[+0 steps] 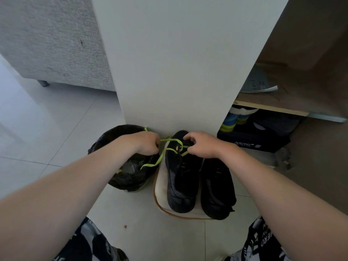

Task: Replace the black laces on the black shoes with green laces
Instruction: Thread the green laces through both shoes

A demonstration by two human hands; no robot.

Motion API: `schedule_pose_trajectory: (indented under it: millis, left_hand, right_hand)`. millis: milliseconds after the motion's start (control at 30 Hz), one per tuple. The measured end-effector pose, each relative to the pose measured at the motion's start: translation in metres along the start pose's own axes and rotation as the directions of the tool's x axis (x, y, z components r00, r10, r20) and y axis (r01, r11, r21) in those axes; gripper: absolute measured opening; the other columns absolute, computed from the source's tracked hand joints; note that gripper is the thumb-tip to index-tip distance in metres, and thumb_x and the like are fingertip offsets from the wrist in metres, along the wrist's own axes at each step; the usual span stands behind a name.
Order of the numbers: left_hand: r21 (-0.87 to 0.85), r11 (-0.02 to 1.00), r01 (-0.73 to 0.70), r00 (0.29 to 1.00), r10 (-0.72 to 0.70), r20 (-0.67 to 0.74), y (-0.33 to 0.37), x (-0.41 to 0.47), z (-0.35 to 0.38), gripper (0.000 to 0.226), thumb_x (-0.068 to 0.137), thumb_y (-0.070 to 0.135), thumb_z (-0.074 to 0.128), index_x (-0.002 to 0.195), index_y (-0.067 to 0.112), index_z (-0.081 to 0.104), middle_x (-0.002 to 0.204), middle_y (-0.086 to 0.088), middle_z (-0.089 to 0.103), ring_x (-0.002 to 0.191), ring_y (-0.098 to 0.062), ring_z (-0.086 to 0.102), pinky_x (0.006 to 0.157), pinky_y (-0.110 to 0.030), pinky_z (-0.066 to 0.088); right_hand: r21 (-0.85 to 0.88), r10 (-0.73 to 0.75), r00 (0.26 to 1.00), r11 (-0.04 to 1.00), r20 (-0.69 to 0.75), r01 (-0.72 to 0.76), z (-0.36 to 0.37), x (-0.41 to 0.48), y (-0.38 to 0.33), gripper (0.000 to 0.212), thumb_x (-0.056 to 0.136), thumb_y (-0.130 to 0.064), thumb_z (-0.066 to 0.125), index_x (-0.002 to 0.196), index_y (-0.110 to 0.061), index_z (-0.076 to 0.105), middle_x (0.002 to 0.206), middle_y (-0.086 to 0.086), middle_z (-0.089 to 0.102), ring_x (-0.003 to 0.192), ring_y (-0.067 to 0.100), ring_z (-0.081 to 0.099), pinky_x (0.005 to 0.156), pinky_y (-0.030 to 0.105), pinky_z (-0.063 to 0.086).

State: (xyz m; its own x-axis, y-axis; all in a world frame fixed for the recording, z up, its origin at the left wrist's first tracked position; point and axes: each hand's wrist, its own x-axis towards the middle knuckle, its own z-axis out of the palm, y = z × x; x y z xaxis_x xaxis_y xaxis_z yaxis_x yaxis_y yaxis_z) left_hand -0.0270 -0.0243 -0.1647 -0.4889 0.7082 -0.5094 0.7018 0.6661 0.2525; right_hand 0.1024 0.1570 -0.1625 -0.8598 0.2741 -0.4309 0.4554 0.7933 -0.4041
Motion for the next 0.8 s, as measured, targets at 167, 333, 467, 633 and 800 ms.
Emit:
schedule_pose_trajectory:
  millis: [167,333,467,633,800]
  left_hand:
    - [-0.072,0.987,-0.143,0.989,0.140,-0.038,0.015,0.018,0.015,0.023,0.087,0.043,0.065,0.102,0.025,0.068,0.096,0.007,0.065,0.090,-0.015,0.060,0.078,-0.030,0.047]
    - [-0.377,0.920,-0.109,0.993,0.119,0.003,0.013,0.023,0.016,0.012,0.093,0.020,0.062,0.089,0.013,0.070,0.071,0.002,0.065,0.063,-0.013,0.063,0.063,-0.026,0.047]
    - [-0.509,0.854,0.111,0.982,-0.015,0.188,0.002,0.015,0.003,0.015,0.091,0.013,0.048,0.078,0.013,0.055,0.058,0.002,0.034,0.046,-0.013,0.026,0.044,-0.025,0.021]
    - [-0.413,0.909,0.060,0.995,-0.020,0.102,0.010,0.007,0.005,0.037,0.094,0.039,0.056,0.066,0.015,0.054,0.051,0.003,0.036,0.043,-0.014,0.032,0.046,-0.024,0.029]
    - [-0.584,0.807,0.093,0.973,0.051,0.225,0.018,0.008,0.011,0.027,0.097,0.025,0.055,0.076,0.010,0.059,0.058,0.000,0.044,0.052,-0.016,0.041,0.051,-0.028,0.043]
  right_hand:
    - [0.010,0.060,0.997,0.998,0.050,-0.060,0.006,-0.006,0.008,0.084,0.072,-0.051,0.080,0.142,-0.027,0.043,0.117,-0.003,0.054,0.111,0.018,0.056,0.089,0.029,0.044]
    - [-0.071,0.041,0.999,0.997,0.016,-0.040,0.012,-0.007,0.011,0.081,0.076,-0.034,0.077,0.147,-0.029,0.039,0.131,0.002,0.058,0.115,0.023,0.058,0.088,0.029,0.047]
    - [-0.095,0.090,0.996,0.992,0.024,-0.087,0.010,-0.008,0.018,0.071,0.078,-0.026,0.073,0.142,-0.031,0.043,0.127,0.000,0.059,0.111,0.022,0.058,0.086,0.030,0.048]
    - [-0.053,-0.123,0.984,0.992,-0.132,0.116,0.014,-0.008,0.001,0.064,0.080,-0.039,0.067,0.141,-0.043,0.046,0.141,0.002,0.045,0.132,0.027,0.045,0.109,0.041,0.038]
    - [-0.171,-0.149,0.989,0.975,-0.015,0.144,0.028,-0.007,-0.015,0.062,0.075,-0.075,0.066,0.132,-0.053,0.055,0.162,0.001,0.026,0.149,0.026,0.016,0.117,0.051,0.013]
